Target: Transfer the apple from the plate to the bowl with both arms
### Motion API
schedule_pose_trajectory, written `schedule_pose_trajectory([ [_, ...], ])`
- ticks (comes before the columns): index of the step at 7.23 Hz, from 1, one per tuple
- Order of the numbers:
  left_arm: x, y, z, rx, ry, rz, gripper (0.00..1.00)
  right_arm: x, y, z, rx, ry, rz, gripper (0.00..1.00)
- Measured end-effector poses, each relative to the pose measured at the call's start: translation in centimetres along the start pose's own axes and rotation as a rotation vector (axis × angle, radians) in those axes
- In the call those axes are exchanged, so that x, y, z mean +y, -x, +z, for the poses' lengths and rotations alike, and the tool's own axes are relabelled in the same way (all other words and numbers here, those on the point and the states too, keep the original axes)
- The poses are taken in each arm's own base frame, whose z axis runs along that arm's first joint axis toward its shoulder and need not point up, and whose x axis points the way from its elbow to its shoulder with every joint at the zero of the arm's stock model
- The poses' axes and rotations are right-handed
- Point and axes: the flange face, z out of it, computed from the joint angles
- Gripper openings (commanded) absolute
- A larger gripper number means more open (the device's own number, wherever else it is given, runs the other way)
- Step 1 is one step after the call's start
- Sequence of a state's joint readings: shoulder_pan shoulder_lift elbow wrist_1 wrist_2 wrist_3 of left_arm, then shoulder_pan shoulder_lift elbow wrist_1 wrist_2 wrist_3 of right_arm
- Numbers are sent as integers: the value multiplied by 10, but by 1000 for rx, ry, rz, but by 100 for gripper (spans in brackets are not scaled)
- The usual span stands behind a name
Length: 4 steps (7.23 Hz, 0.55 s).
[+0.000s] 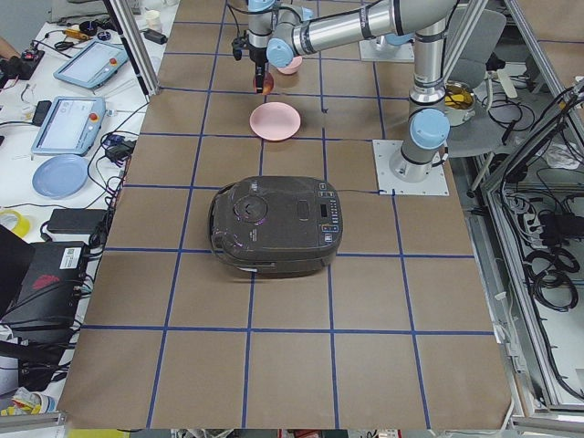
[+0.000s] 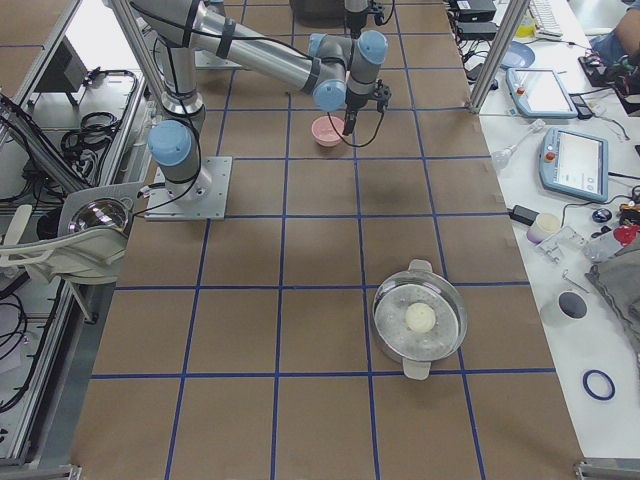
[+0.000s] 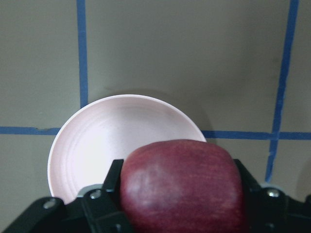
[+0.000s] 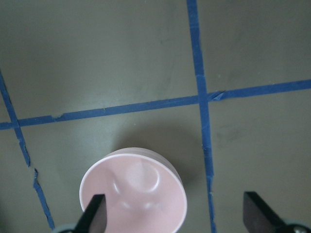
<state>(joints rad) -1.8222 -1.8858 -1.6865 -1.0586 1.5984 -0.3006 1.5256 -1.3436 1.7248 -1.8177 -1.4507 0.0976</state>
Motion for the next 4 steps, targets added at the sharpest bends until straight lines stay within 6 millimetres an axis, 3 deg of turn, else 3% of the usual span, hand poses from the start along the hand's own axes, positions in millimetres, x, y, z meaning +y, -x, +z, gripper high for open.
schedule_pose_trajectory([
  [1, 9, -21, -2, 21, -1, -32, 15, -10, -20, -32, 35, -1, 0, 100],
  [2, 21, -46, -2, 44, -11, -60, 15, -13, -53, -62, 60, -7, -18, 100],
  [4, 51, -109, -1, 96, -55, -83, 14, -3, -104, -103, 75, -30, -41, 100],
])
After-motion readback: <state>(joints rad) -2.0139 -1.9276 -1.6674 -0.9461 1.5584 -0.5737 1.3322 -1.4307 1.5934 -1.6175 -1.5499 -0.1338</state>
